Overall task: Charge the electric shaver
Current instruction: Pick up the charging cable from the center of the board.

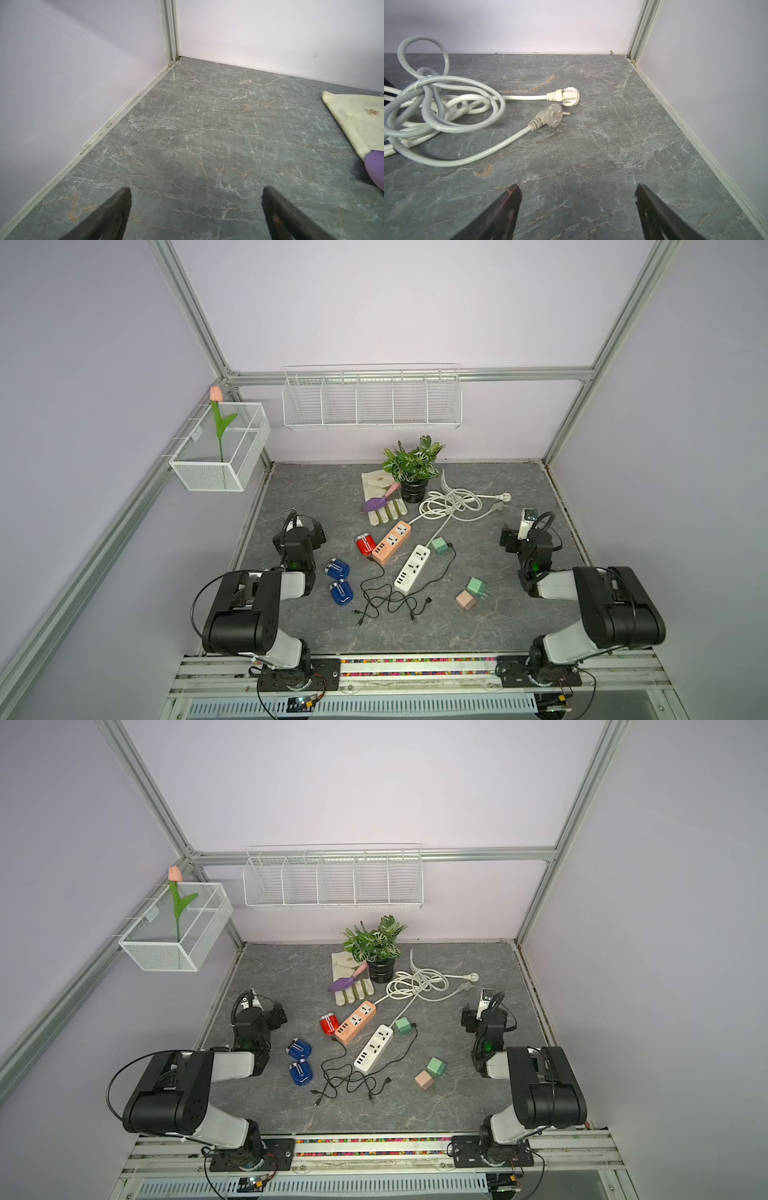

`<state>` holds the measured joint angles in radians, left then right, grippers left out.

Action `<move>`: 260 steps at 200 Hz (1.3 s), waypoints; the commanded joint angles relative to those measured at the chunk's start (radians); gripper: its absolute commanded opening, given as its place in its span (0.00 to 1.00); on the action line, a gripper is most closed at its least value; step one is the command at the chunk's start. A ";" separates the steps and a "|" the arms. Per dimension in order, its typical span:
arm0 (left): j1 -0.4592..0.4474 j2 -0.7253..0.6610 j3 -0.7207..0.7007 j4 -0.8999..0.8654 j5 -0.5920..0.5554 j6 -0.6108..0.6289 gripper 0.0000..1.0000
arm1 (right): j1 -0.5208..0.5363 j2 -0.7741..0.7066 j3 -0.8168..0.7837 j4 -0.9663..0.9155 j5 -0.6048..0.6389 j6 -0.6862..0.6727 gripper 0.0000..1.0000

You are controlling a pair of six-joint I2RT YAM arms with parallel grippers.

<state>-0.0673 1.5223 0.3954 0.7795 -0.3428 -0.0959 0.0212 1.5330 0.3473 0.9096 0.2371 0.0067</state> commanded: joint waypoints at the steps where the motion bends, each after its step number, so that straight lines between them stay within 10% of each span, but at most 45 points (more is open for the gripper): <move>1: 0.004 -0.014 0.025 -0.002 0.005 0.016 0.99 | 0.002 0.005 0.010 0.019 -0.015 -0.018 0.89; 118: 0.004 -0.015 0.022 0.002 0.006 0.017 0.99 | 0.005 -0.018 0.002 0.031 -0.016 -0.024 0.89; 140: -0.008 -0.087 0.067 -0.101 0.026 0.069 0.99 | 0.065 -0.222 0.087 -0.268 0.114 -0.048 0.89; 166: -0.043 -0.236 0.213 -0.404 -0.183 -0.060 0.99 | 0.062 -0.444 0.298 -0.746 0.236 0.401 0.89; 180: -0.041 -0.255 0.345 -0.662 -0.307 -0.420 0.99 | 0.049 -0.484 0.398 -1.070 0.247 0.667 0.89; 197: -0.002 -0.227 0.561 -1.156 -0.279 -0.777 1.00 | 0.010 -0.484 0.375 -1.066 0.020 0.656 0.97; 260: -0.104 -0.154 0.701 -1.323 0.225 -0.820 0.75 | 0.178 -0.323 0.460 -1.345 -0.435 0.679 0.72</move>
<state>-0.0982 1.3758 1.1202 -0.3748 -0.3042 -0.8104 0.1558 1.1786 0.8375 -0.3264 0.0666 0.5957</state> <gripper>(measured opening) 0.778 0.723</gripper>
